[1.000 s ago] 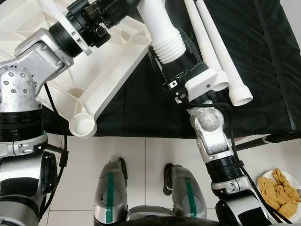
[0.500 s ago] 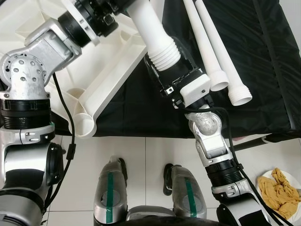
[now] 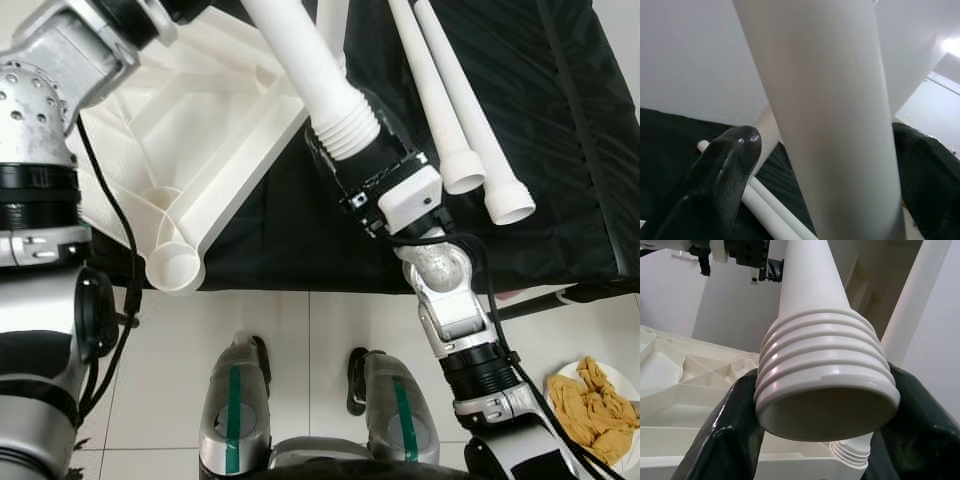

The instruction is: Building children table

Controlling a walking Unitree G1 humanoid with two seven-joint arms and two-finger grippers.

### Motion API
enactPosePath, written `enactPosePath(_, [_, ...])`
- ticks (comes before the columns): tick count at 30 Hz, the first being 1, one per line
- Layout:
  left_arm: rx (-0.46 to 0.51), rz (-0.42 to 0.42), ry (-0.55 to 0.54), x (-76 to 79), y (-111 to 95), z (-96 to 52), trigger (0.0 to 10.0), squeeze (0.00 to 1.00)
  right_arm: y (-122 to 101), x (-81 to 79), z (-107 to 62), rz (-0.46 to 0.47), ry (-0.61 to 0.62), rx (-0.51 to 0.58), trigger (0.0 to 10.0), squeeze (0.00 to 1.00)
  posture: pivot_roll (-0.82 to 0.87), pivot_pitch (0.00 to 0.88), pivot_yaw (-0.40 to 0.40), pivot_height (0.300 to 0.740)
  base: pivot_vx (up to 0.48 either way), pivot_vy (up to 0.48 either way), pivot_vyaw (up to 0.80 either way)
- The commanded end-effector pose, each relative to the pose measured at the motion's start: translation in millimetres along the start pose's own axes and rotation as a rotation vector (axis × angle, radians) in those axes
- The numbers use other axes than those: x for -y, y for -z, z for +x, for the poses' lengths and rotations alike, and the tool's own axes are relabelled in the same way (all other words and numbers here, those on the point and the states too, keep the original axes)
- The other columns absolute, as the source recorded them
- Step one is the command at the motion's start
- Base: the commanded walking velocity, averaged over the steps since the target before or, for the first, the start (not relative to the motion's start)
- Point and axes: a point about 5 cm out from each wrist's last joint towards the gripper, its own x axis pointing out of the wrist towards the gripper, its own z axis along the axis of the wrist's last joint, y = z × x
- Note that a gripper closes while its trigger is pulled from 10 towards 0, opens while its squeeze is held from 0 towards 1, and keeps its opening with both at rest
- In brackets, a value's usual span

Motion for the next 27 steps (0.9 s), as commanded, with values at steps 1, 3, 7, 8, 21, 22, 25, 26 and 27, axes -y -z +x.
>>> enactPosePath(1, [0.001,0.02,0.335,17.4,-3.7,-1.1,9.8,0.0,-1.1,-0.8,-1.6,-0.002,-0.003,0.011,10.0,0.0,0.05,0.109,0.013,0.74,0.0,0.0,0.0])
enactPosePath(3, [-0.002,0.021,0.333,16.9,-3.3,-1.3,7.4,0.0,-1.1,-1.2,-1.7,-0.003,-0.003,0.01,10.0,0.0,0.05,0.111,0.013,0.74,0.0,0.0,0.0])
enactPosePath(7, [0.033,-0.026,0.367,18.4,-4.2,-4.1,0.0,0.0,-0.7,-1.4,-2.3,-0.006,-0.004,0.008,10.0,0.0,0.06,0.115,0.014,0.74,0.0,0.0,0.0])
enactPosePath(8, [0.033,-0.026,0.367,18.4,-4.2,-4.1,0.0,0.0,-0.7,-1.4,-2.3,-0.006,-0.004,0.008,10.0,0.0,0.06,0.115,0.014,0.74,0.0,0.0,0.0])
enactPosePath(21, [0.065,-0.073,0.38,22.7,-0.7,-4.9,0.0,0.0,4.0,1.8,-2.7,-0.013,0.008,-0.018,10.0,0.0,0.07,0.121,0.005,0.74,0.0,0.0,0.0])
enactPosePath(22, [0.068,-0.071,0.378,22.9,-0.8,-5.4,0.0,0.0,4.9,2.3,-2.7,-0.012,0.012,-0.024,10.0,0.0,0.07,0.12,0.005,0.74,0.0,0.0,0.0])
enactPosePath(25, [0.057,-0.052,0.322,19.2,1.3,-3.5,10.0,0.0,4.7,1.3,-2.5,0.043,0.009,-0.02,10.0,1.0,0.08,0.12,0.003,0.74,0.0,0.0,0.0])
enactPosePath(26, [0.05,-0.055,0.311,18.1,2.0,-2.9,10.0,0.0,4.6,1.2,-2.5,0.05,0.007,-0.019,10.0,1.0,0.08,0.12,0.003,0.74,0.0,0.0,0.0])
enactPosePath(27, [0.05,-0.055,0.311,18.1,2.0,-2.9,10.0,0.0,4.6,1.2,-2.5,0.05,0.007,-0.019,10.0,1.0,0.08,0.12,0.003,0.74,0.0,0.0,0.0])
